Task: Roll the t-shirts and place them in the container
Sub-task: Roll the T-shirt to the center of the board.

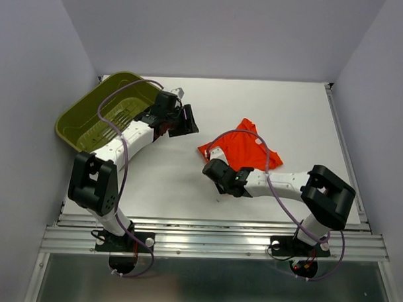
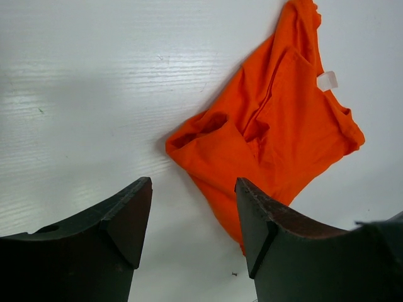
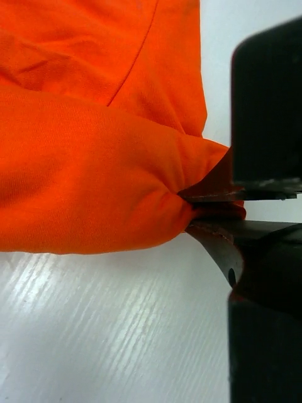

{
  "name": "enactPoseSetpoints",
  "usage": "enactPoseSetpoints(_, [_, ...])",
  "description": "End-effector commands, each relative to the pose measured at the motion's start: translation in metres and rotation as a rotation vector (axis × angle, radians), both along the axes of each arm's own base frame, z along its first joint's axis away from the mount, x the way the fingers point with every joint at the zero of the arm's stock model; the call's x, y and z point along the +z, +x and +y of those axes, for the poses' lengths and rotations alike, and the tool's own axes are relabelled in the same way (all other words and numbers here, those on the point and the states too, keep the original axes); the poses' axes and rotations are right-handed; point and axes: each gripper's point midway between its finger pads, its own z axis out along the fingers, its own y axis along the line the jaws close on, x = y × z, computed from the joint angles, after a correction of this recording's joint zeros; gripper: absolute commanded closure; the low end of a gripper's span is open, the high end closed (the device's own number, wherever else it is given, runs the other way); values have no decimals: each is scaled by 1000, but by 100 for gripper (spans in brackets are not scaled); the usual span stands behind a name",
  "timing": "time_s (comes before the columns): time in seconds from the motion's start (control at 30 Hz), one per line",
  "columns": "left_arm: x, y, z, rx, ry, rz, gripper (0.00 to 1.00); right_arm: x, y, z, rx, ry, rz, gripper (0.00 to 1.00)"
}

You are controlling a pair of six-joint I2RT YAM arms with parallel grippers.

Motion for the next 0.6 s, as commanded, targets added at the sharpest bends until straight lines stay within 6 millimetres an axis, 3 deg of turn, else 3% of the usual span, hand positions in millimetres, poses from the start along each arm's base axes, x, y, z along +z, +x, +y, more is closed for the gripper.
enactPoseSetpoints(0.0, [20,-7,-1,-20,-37,-51,32,-12,-5,1,-26,27,14,97])
enactPoseSetpoints(0.27, [2,-29,-11,-80,-55,-13,14,11,-15,28,56,203,35,99])
enactPoseSetpoints(0.4, [-10,-42,-17,-117,-75,8,12,22,-20,38,86,281,39,99])
enactPoseSetpoints(0.57, [-20,-54,-28,-159,-129,24,12,28,-15,37,70,355,68,99])
